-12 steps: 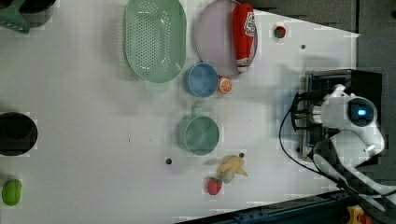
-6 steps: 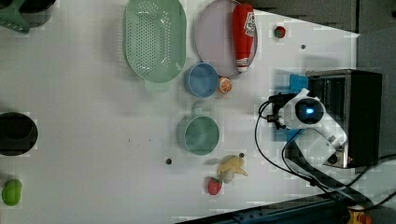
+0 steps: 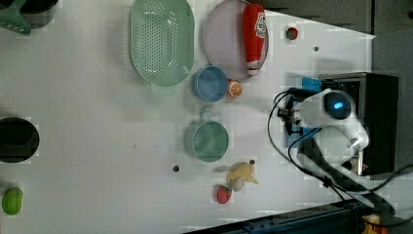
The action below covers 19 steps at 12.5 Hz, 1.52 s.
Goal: Flap open oven.
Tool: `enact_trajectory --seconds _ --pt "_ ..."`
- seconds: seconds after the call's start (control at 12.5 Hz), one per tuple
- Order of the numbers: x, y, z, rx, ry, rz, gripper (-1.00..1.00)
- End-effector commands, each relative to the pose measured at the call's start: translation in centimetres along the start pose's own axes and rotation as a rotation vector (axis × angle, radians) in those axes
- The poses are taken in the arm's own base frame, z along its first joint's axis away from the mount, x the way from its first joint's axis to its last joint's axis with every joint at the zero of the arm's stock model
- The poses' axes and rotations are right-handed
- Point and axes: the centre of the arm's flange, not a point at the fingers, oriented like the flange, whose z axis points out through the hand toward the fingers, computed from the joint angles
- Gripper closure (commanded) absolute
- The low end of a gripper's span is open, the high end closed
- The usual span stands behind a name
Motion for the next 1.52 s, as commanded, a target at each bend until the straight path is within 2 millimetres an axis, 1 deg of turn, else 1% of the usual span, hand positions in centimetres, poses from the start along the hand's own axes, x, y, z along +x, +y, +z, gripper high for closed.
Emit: enact_trajectory --seconds 0.08,0.24,0.4,0.64,0.72,0.8,0.88,1.04,1.2,1.52 --pt "4.9 6.3 -11.6 0.211 0.088 0.363 0.65" --pt "5.5 9.8 -17.6 0.353 0.044 0.531 0.65" --pt "4.7 13.0 -23.1 0.437 -0.039 0.615 0.65" --pt "2.6 18.0 -31.3 0.42 -0.129 0.621 0.65" --pt "2.1 19.4 -33.6 0.414 -0.141 0.62 0.65" --pt "1.5 20.5 -35.1 0.402 -0.165 0.621 0.65" --pt "0.9 21.3 -36.0 0.384 -0.2 0.646 0.65" --pt "0.9 22.1 -38.0 0.402 -0.173 0.657 0.65" --pt "1.0 22.2 -38.2 0.408 -0.165 0.659 0.65" --pt "1.0 22.0 -37.9 0.403 -0.171 0.657 0.65"
